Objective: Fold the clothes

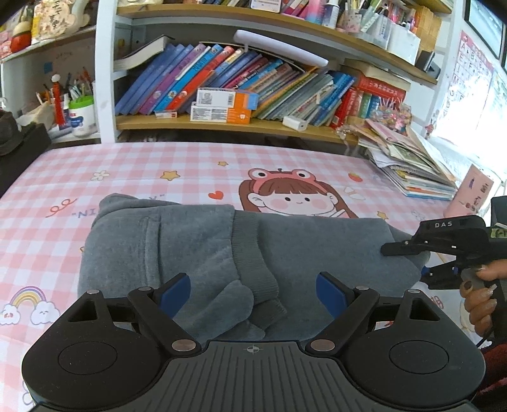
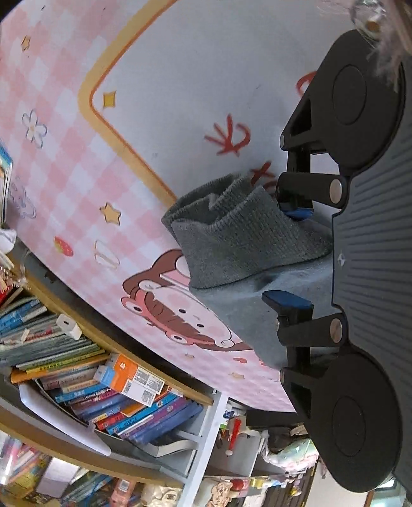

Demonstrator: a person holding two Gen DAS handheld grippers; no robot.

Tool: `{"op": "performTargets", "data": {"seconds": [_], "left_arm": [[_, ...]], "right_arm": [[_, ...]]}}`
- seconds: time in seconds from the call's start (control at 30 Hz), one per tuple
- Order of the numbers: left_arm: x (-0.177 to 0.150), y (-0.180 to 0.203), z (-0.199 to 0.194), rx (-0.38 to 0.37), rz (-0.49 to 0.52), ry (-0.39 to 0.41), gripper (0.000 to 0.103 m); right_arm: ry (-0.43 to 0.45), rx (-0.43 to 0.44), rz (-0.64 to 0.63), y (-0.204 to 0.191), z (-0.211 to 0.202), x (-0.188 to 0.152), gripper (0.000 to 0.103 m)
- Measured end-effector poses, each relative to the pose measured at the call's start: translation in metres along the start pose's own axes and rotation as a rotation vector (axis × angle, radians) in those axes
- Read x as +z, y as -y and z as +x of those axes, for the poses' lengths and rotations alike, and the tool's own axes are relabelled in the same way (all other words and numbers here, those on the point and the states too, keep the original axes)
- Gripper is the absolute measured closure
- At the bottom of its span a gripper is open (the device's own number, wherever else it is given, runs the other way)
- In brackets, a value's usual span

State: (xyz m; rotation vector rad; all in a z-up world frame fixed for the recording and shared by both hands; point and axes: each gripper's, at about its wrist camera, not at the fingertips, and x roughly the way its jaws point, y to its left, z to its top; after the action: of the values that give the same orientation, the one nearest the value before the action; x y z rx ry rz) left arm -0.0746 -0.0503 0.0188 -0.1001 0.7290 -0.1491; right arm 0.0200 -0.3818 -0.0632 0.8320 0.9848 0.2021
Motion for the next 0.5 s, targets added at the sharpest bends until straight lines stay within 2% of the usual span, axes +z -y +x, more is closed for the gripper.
{"op": "performTargets", "data": {"seconds": [0.1,0.23,0.5], "left_arm": [[0.001,0.0,0.001,-0.002,-0.005,0.001,0.014],[0.003,0.004,0.007,-0.018,-0.004,-0.006,0.014],[0.004,0.022,0.02,-0.09,0.039,-0.029,0.014]], "right_arm": [[-0.001,-0.014,-0.008,0.001,0.0,0.0,0.082],[0.035,-0.015,-0.003,0.009,-0.011,0.0,0.084],[0.18,-0.098,0.042,0.034,-0.052,0.004,0.084]]}}
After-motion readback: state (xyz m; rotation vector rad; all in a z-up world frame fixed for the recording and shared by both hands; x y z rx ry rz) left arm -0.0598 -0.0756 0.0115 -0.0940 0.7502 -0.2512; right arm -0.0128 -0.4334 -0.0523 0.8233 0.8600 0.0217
